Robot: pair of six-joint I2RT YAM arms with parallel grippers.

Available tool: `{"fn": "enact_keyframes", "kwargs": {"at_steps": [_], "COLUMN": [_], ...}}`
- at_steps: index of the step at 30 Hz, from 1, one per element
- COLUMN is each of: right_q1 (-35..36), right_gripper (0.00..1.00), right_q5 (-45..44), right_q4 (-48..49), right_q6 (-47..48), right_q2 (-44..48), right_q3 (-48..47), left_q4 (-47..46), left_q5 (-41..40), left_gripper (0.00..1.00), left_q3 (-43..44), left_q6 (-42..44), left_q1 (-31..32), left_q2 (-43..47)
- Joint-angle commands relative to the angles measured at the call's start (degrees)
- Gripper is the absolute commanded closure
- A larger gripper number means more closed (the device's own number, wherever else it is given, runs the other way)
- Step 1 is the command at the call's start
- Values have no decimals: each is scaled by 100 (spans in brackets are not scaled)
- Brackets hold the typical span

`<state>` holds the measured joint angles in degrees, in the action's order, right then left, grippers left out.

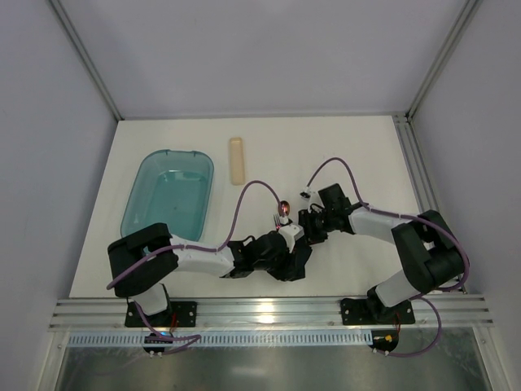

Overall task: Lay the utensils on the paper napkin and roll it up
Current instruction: Roll the napkin at the center of the board.

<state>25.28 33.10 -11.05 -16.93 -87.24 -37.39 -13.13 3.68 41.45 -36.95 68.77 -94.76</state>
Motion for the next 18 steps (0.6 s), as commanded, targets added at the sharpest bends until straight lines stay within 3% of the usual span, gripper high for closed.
{"fn": "enact_keyframes", "kwargs": {"at_steps": [1, 7, 10, 18], "right_q1": [30, 30, 30, 117], "right_gripper": [66, 82, 94, 96], "right_q5": [-6, -15, 170, -302], "right_q4": [103, 156, 594, 1929], "right_q6": [-56, -126, -424, -1644], "right_q2": [146, 137, 94, -258], "right_q3": [117, 144, 319, 592], "left_q4": [-32, 64, 178, 547], "left_q5": [-43, -87, -227, -184], "left_gripper": [80, 80, 80, 79], "left_q3": [-23, -32, -76, -93], "left_q6": [153, 188, 258, 495], "left_q1": [48, 48, 40, -416], "left_q2": [37, 89, 247, 546]}}
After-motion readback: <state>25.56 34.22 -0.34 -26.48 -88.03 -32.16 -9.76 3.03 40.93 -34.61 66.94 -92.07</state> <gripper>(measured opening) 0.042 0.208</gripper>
